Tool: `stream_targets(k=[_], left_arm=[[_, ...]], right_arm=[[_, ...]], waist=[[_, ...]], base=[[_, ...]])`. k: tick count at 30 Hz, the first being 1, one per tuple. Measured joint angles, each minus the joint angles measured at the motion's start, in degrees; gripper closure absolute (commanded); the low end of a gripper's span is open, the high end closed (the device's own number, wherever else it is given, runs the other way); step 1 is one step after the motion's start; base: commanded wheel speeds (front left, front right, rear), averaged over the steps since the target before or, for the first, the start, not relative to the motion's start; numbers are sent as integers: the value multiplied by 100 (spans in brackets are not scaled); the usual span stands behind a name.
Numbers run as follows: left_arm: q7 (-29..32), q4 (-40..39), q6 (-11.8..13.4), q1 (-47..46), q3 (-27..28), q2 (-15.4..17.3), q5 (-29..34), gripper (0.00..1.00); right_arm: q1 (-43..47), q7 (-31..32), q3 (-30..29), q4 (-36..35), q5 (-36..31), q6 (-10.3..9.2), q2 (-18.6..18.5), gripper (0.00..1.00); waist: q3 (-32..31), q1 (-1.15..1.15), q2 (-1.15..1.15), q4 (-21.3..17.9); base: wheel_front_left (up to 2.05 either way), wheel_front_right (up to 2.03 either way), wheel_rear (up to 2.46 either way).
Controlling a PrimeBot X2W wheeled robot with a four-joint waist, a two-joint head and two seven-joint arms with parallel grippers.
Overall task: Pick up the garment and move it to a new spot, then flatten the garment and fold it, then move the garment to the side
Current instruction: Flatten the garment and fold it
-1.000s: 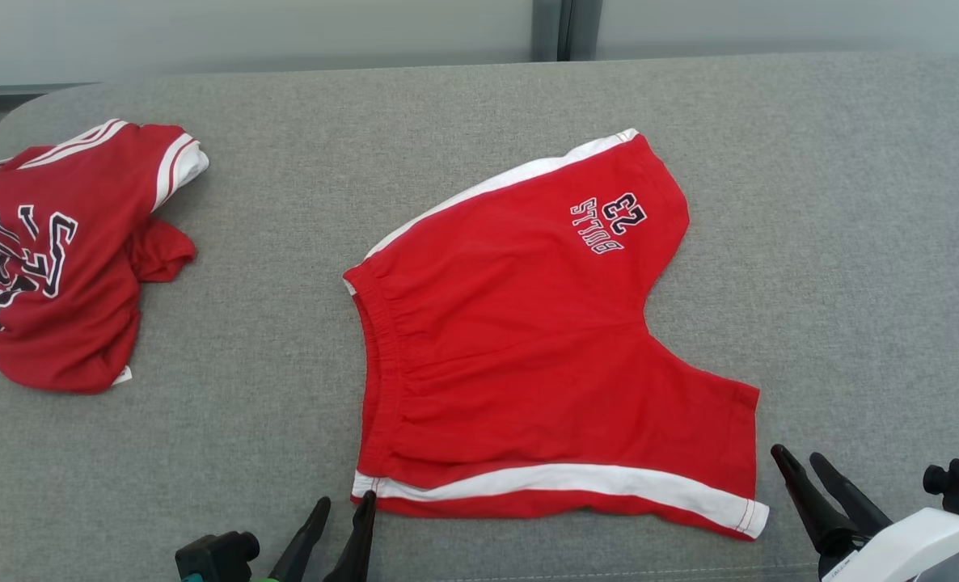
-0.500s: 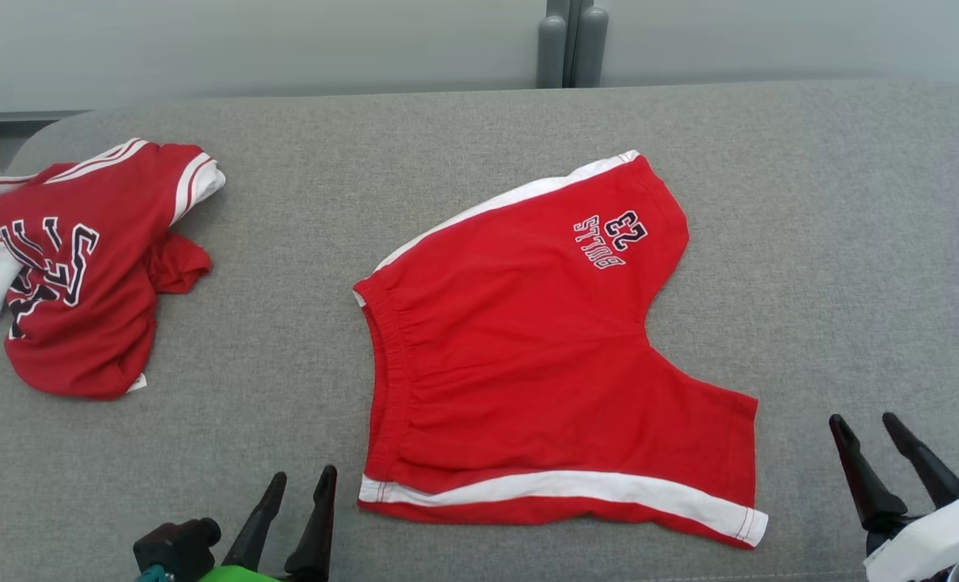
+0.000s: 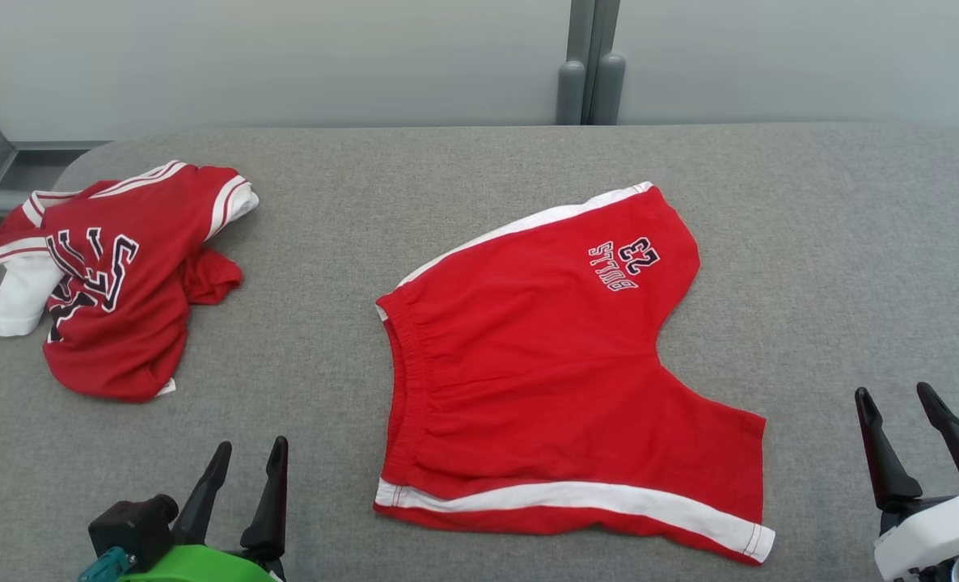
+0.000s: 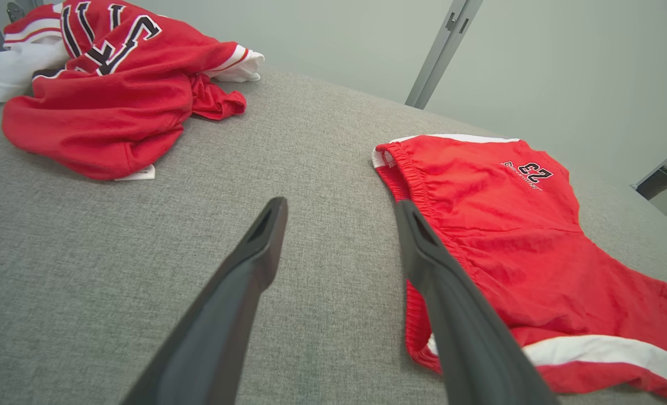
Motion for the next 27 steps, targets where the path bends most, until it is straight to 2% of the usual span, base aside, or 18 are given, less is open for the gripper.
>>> stream_targets(k=[5, 16, 27], left_arm=[[0, 3, 1, -54, 43, -7, 77, 0], [0, 1, 1, -199, 371, -105, 221, 0], [0, -1, -16, -190, 460, -213, 359, 0]], right_arm=[[-98, -47, -45, 167, -178, -92, 0, 0], [-246, -99, 23, 526, -453, -143, 312, 0], [-248, -100, 35, 613, -692, -149, 324, 0]], waist=[[-7, 0, 0, 21], [-182, 0, 0, 37], [-284, 0, 0, 14]], base=[[0, 0, 0], [0, 0, 0], [0, 0, 0]])
